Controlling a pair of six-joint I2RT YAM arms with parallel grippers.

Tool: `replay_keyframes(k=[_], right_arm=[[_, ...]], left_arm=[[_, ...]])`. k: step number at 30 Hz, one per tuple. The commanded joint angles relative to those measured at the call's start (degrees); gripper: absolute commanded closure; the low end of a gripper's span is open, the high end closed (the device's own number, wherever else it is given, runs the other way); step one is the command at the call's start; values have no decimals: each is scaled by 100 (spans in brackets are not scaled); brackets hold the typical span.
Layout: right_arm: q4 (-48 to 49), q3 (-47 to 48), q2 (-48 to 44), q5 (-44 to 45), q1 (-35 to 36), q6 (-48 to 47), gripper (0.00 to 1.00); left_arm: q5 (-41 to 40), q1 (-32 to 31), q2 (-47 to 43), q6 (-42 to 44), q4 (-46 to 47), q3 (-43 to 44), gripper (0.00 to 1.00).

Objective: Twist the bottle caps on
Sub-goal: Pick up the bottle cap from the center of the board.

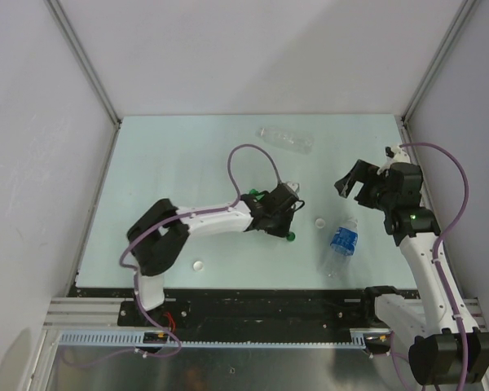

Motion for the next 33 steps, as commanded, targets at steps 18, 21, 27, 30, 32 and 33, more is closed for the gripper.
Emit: replay_keyframes(k=[18, 21, 27, 30, 32, 33], right_arm=[[4737, 10, 619, -4737, 1813, 4058, 1], [5348, 10, 797, -4800, 2216, 4488, 1], [5624, 10, 838, -4733, 2465, 4894, 12], [5608, 10, 747, -4779, 2540, 4912, 18], [5588, 8, 694, -4767, 2563, 4883, 22], [5579, 9, 682, -4765, 2568, 4882, 24]], left_arm=[[855, -21, -5453, 4539, 5891, -3345, 100], [821, -21, -5479, 4772, 5943, -3368, 100], [1052, -23, -5607, 4936, 6002, -3442, 100], [1097, -25, -5649, 5014, 6032, -3482, 100], [1208, -22, -5659, 5034, 6039, -3506, 100], [1281, -21, -5669, 5038, 6043, -3520, 100]])
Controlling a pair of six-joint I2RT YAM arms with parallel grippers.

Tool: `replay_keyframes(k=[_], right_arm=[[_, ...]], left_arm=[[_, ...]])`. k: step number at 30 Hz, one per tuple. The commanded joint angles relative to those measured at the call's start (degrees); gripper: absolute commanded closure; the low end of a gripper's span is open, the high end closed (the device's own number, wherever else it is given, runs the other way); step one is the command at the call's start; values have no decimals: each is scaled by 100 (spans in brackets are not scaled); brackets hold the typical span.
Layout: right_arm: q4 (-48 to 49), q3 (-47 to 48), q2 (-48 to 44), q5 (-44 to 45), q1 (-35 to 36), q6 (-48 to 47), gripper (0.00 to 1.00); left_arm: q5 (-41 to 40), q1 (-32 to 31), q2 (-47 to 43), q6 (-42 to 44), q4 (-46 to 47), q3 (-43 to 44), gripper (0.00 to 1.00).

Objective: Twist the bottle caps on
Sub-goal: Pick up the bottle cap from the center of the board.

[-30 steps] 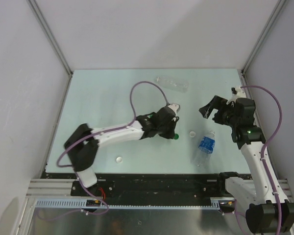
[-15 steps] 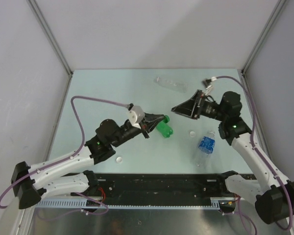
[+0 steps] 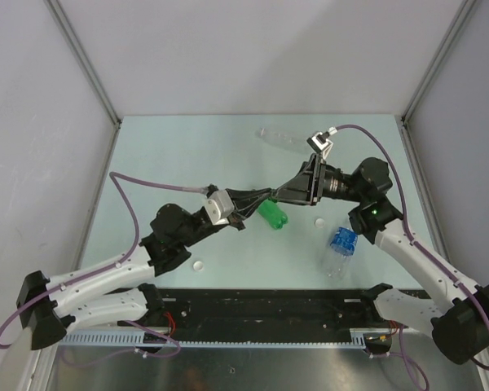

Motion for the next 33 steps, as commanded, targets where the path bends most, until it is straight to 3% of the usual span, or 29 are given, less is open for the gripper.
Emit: replay_keyframes(k=[1, 12, 30, 33], right_arm=[[296, 40, -187, -154, 64, 172, 26], [231, 36, -166, -181, 77, 176, 45], [51, 40, -395, -509, 115, -121, 54], [57, 40, -395, -502, 115, -130, 61]], left_arm=[[354, -16, -158, 272, 321, -78, 100], [603, -19, -339, 354, 323, -209, 100], [824, -18, -292, 350, 314, -219, 100], [914, -17, -297, 354, 314, -225, 100]])
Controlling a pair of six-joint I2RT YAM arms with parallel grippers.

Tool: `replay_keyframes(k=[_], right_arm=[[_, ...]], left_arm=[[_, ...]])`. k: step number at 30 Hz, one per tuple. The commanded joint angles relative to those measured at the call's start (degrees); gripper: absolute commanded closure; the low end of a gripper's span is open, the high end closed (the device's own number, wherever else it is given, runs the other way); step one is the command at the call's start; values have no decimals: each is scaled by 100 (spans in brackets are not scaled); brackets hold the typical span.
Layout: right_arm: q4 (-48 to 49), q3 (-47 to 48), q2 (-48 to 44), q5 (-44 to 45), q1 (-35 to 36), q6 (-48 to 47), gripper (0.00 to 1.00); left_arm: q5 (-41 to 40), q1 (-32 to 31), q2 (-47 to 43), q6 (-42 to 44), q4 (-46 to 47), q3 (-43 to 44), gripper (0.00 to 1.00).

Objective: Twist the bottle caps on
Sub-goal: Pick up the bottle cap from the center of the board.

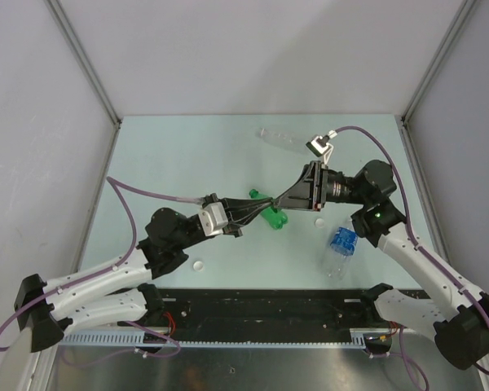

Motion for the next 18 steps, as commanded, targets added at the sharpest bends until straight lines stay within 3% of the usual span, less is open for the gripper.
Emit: replay_keyframes(k=[1, 6, 7, 10, 12, 14, 18], right_arm=[[150, 40, -155, -145, 38, -61, 64], [23, 40, -185, -128, 34, -167, 73], [-6, 40, -194, -122, 23, -198, 73], [-237, 40, -246, -83, -54, -349, 73], [-518, 40, -304, -79, -200, -509, 73], [-883, 40, -404, -56, -487, -710, 73], [-1648, 40, -691, -81, -1275, -1307, 73]], left_arm=[[129, -17, -77, 172, 100, -48, 100], [-23, -13, -102, 136, 100, -62, 98], [-107, -12, -108, 103, 91, -51, 89], [-385, -18, -161, -11, 65, -82, 41], [-656, -13, -222, -154, 49, -158, 16], [-1025, -12, -297, -348, 34, -252, 4], [-1984, -12, -465, -1111, 0, -488, 1]])
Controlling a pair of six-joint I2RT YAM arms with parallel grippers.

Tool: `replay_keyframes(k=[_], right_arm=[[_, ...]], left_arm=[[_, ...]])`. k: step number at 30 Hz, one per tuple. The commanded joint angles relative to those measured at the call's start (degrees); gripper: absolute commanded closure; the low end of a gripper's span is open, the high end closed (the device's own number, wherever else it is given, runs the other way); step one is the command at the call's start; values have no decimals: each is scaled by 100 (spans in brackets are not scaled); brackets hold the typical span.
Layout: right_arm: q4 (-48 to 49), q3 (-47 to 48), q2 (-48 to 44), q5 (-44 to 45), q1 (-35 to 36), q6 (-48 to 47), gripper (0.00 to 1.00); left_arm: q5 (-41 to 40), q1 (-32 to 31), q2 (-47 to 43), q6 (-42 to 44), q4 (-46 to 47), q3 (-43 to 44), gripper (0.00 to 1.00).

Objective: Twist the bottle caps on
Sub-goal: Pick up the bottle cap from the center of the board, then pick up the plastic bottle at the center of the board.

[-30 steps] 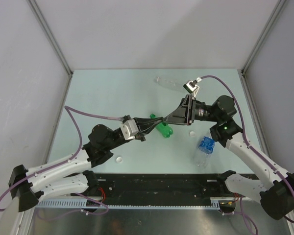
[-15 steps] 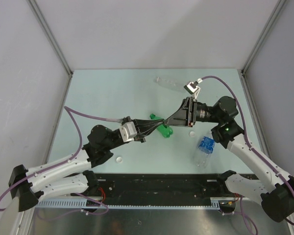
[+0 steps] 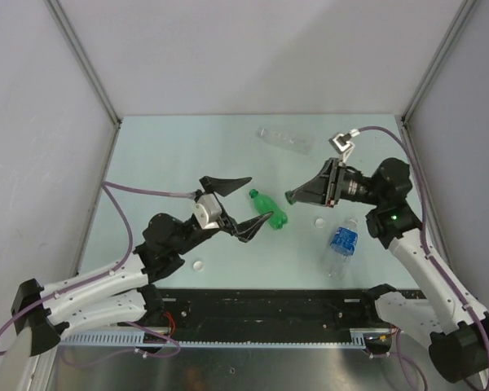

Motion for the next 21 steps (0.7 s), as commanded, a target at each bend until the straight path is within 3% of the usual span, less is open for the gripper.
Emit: replay_keyframes(k=[1, 7, 14, 17, 21], right_arm=[[-951, 40, -420, 9, -835, -841, 73], [-1908, 40, -832, 494, -1856, -1925, 72], [-2244, 48, -846, 1136, -2257, -2495, 72], [-2493, 47, -884, 1505, -2363, -2745, 72], [-2871, 150, -979, 2024, -2449, -3026, 72]], left_arm=[[-1417, -7, -242, -997, 12, -246, 1], [-3346, -8, -542, -2636, -1082, -304, 1], [-4905, -2, -129, -4482, -3645, 612, 1], [-4963, 25, 108, -5172, -4158, 800, 1], [-4198, 308, 503, -5924, -4256, 855, 1]])
